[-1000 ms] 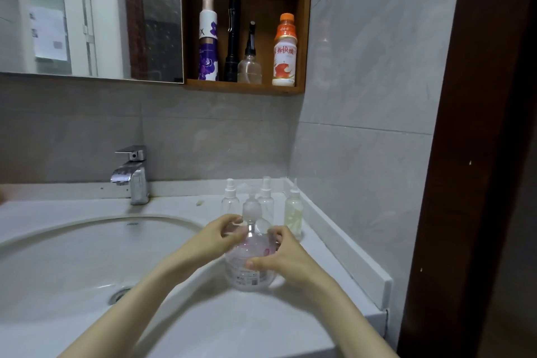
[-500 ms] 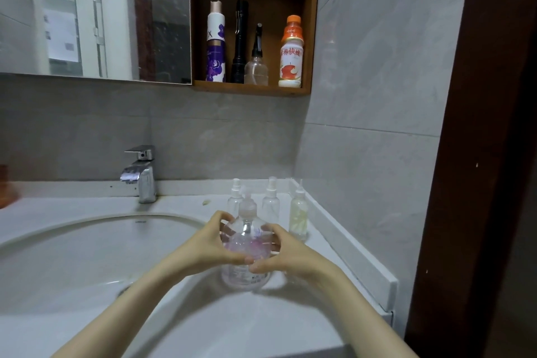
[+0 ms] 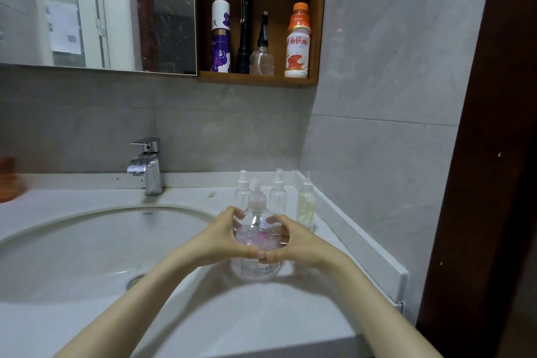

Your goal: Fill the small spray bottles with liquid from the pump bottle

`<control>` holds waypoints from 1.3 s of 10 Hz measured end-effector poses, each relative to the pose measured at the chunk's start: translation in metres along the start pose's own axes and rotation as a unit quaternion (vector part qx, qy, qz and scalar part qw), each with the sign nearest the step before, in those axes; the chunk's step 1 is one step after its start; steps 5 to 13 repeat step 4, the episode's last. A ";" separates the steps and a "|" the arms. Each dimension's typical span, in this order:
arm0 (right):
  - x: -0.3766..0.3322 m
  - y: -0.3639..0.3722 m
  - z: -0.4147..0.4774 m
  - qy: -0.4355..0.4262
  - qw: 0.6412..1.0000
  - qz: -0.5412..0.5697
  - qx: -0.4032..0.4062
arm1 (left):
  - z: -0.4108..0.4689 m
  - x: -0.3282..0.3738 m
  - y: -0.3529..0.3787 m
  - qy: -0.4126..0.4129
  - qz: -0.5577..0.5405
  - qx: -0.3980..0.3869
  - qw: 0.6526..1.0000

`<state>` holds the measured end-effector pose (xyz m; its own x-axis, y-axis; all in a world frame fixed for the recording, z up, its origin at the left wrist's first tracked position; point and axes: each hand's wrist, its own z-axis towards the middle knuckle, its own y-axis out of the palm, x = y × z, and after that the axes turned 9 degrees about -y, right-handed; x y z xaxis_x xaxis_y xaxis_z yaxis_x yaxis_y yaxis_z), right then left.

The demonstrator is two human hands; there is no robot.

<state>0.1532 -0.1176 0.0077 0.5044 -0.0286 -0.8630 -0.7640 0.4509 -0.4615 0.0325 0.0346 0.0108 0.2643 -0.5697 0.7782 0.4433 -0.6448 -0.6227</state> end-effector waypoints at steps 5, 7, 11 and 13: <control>-0.012 -0.002 -0.004 0.036 0.996 -0.079 -0.025 | -0.007 -0.001 -0.005 -0.018 0.036 -0.044 0.998; -0.012 -0.002 -0.004 0.036 0.996 -0.079 -0.025 | -0.007 -0.001 -0.005 -0.018 0.036 -0.044 0.998; -0.012 -0.002 -0.004 0.036 0.996 -0.079 -0.025 | -0.007 -0.001 -0.005 -0.018 0.036 -0.044 0.998; -0.012 -0.002 -0.004 0.036 0.996 -0.079 -0.025 | -0.007 -0.001 -0.005 -0.018 0.036 -0.044 0.998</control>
